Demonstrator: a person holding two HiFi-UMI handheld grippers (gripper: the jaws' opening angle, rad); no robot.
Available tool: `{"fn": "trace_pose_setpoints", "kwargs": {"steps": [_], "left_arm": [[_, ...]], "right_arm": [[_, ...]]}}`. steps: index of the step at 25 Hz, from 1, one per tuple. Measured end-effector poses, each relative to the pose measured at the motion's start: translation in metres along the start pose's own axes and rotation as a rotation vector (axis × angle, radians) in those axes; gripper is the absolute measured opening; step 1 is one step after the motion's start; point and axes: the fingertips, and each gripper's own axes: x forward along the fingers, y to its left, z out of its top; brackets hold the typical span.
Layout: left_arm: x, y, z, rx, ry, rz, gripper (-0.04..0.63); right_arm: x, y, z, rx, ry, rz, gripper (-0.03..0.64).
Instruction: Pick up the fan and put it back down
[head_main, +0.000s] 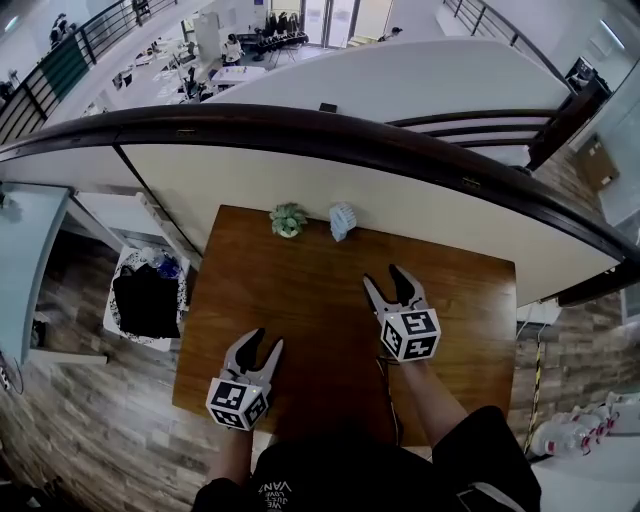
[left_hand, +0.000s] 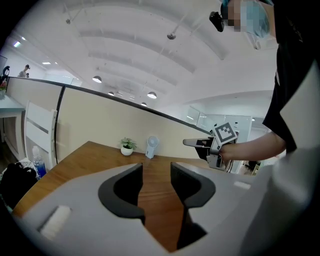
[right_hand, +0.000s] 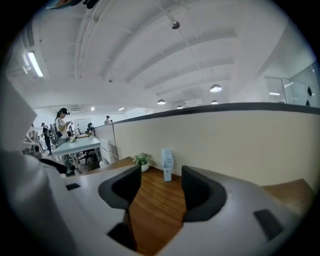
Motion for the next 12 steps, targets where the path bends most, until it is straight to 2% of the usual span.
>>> {"fn": "trace_pose_setpoints", "kwargs": {"steps": [12], "left_arm": [[-0.036, -0.072, -0.014, 0.003, -0.023, 0.034, 0.172]], "right_arm": [[-0.120, 0.001, -0.031, 0.071, 0.006, 0.000, 0.227]]}}
